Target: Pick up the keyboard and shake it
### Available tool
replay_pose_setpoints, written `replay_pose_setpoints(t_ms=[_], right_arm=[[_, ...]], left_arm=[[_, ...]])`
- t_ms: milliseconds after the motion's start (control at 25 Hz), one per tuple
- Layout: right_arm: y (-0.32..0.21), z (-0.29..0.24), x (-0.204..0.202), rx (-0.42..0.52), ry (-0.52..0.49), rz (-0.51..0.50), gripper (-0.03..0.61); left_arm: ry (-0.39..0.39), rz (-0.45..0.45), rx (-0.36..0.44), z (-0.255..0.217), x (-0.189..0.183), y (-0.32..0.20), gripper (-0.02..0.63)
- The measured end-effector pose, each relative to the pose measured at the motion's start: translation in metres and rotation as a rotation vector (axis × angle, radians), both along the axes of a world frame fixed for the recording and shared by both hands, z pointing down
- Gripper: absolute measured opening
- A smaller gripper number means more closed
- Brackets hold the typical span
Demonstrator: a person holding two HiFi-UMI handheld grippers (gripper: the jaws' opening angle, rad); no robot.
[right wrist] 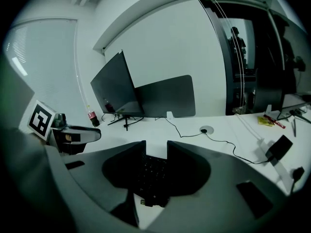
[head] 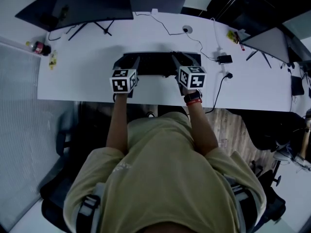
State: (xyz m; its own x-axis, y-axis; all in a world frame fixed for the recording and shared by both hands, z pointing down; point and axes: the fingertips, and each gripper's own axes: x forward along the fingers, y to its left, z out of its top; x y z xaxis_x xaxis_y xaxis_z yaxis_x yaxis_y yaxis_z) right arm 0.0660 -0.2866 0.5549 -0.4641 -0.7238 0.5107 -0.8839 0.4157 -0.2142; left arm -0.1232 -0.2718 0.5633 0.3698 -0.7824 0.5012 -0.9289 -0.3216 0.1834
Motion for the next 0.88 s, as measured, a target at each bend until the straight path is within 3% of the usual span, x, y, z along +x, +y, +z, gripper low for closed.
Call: replay_pose_setpoints(t_ms=[240, 360, 640, 880], right_arm=[[-0.005, 0.025, 0.018, -0.041, 0.015, 0.025, 0.183], [-0.011, 0.033, 0.035, -0.064, 0.032, 0.053, 0.213], [-0.029, 0.051, 0.063, -0.092, 0.042, 0.098, 0.258], [-0.037, 0.064, 0.08, -0.096, 0.079, 0.146, 0.307]], left_arm=[[0.006, 0.001, -0.061, 0.027, -0.004, -0.005, 0.239], [0.036, 0.021, -0.115, 0.041, -0.004, -0.009, 0.33], [0.058, -0.005, -0.162, 0.056, -0.021, -0.019, 0.357], [0.018, -0.04, -0.189, 0.072, -0.033, -0.029, 0.357]])
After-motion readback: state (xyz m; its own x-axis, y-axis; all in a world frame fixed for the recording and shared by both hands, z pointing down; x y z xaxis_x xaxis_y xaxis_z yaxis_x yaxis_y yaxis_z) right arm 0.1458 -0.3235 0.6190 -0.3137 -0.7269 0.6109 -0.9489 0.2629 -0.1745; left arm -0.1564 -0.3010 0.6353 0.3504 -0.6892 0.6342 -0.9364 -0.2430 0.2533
